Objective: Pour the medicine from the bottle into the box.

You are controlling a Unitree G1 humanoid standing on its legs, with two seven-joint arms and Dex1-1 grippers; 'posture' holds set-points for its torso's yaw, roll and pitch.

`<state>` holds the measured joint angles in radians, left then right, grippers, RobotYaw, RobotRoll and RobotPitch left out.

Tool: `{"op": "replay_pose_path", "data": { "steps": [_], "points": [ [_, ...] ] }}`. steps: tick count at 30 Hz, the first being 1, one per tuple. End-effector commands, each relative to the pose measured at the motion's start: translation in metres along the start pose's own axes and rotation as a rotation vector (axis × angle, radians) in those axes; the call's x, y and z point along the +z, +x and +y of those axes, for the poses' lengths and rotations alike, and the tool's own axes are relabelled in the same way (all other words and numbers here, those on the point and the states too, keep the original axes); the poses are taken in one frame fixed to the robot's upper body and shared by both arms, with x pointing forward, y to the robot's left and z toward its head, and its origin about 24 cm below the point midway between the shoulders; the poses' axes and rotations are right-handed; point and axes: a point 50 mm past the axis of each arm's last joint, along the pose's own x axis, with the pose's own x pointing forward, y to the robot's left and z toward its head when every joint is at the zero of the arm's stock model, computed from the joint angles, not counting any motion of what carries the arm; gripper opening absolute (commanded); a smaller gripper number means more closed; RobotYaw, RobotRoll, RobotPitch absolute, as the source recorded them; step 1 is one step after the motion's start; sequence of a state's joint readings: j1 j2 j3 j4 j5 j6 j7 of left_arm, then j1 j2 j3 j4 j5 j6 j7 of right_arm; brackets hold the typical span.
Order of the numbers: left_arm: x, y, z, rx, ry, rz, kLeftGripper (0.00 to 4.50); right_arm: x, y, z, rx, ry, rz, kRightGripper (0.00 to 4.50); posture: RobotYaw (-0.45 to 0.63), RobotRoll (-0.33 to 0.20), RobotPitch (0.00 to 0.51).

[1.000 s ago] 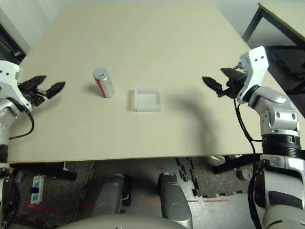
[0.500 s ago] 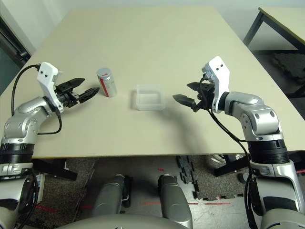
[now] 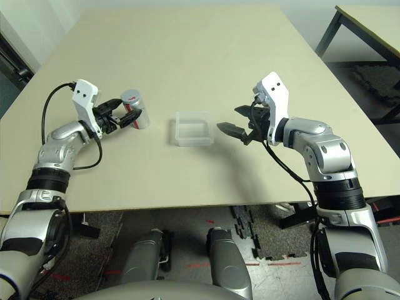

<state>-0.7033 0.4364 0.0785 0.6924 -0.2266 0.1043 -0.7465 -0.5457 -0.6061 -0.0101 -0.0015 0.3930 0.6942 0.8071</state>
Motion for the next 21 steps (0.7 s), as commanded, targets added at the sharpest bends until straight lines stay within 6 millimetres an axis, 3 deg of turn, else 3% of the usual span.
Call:
{"op": "replay_pose_path", "data": {
  "steps": [1,15,20,21],
  "points": [
    [-0.005,0.007,-0.003,-0.010,0.015,0.023,4.43,0.001,-0.001,0.001,-0.006,-0.010,-0.013,4.50,-0.04,0.000,0.113],
    [-0.020,0.022,-0.007,0.003,-0.002,0.069,4.43,0.002,0.001,0.003,-0.029,-0.004,-0.037,4.50,-0.06,0.000,0.099],
    [-0.016,0.023,-0.003,0.030,-0.010,0.055,2.75,0.004,0.003,0.005,0.012,-0.020,-0.039,4.50,-0.05,0.000,0.095],
    [-0.015,0.022,-0.002,0.029,-0.007,0.053,2.72,0.005,0.004,0.006,0.026,-0.026,-0.037,4.50,-0.04,0.000,0.093]
  ]
}}
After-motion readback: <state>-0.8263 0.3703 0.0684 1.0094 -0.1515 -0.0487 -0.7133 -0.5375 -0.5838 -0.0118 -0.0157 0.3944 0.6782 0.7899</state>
